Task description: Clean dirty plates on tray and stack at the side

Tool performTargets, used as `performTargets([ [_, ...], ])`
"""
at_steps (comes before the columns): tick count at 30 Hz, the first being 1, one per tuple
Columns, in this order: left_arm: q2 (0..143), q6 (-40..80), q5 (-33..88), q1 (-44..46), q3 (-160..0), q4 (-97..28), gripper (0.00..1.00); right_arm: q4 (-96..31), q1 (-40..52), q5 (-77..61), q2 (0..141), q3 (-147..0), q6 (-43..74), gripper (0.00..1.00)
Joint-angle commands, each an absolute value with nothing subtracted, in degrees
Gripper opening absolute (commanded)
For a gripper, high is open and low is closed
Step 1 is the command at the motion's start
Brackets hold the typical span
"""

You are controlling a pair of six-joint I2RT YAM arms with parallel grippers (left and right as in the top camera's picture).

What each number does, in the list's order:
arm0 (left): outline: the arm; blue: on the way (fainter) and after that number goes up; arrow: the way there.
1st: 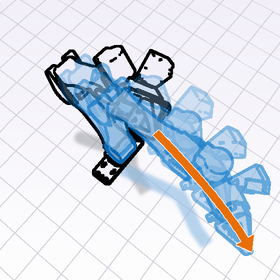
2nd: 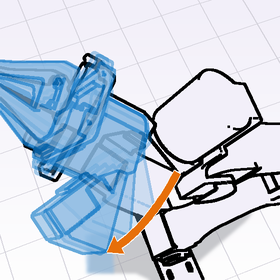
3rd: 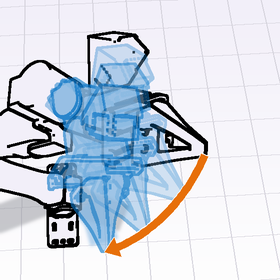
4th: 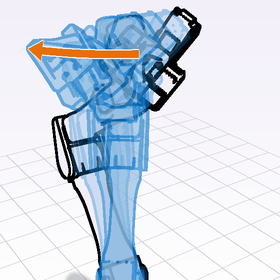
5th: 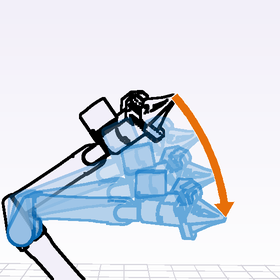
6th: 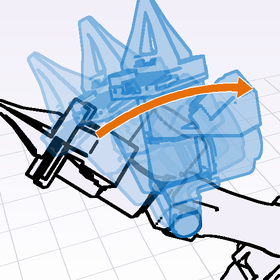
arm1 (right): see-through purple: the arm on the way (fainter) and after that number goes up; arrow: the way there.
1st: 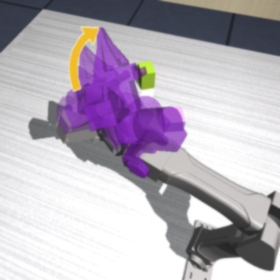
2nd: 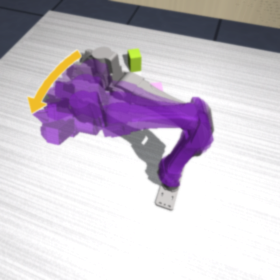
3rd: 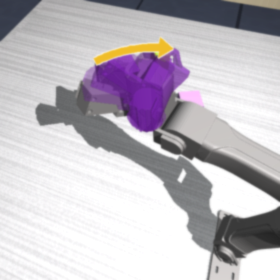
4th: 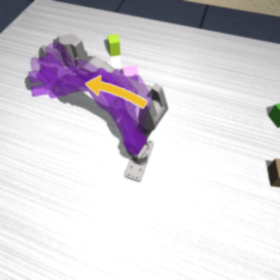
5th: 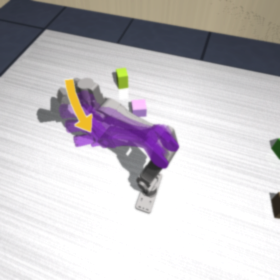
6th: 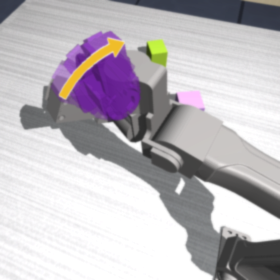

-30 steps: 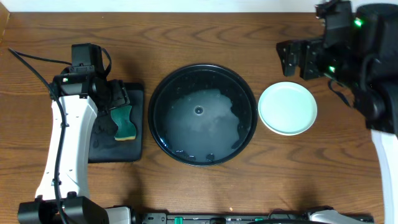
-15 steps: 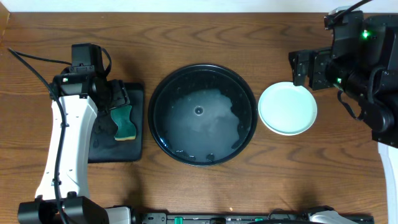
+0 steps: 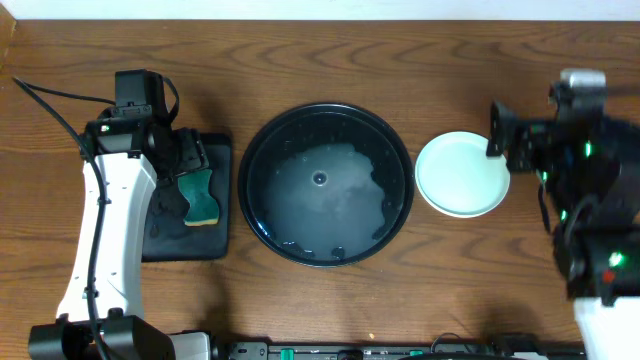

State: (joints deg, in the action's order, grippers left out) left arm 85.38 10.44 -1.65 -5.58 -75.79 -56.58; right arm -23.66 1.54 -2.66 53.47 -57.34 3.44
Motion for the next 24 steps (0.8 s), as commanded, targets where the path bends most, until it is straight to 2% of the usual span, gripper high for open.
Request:
performTargets([
  [1, 85.4, 10.1, -1.9, -5.9, -76.3, -56.7, 0.77, -18.1, 0.6, -7.0, 45.5, -44.5, 2.9, 0.99],
  [13, 85.4, 10.1, -1.9, -5.9, -76.3, -56.7, 0.77, -0.1, 0.6, -6.9, 15.7, -9.1, 2.1, 0.99],
  [19, 85.4, 10.1, -1.9, -5.9, -76.3, -56.7, 0.77, 1.1, 0.6, -7.0, 5.9, -0.4, 2.8, 0.99],
  [24, 85.4, 10.1, -1.9, -5.9, -76.3, -56.7, 0.77, -3.7, 0.8, -6.9, 0.1, -0.3, 3.1, 0.99],
])
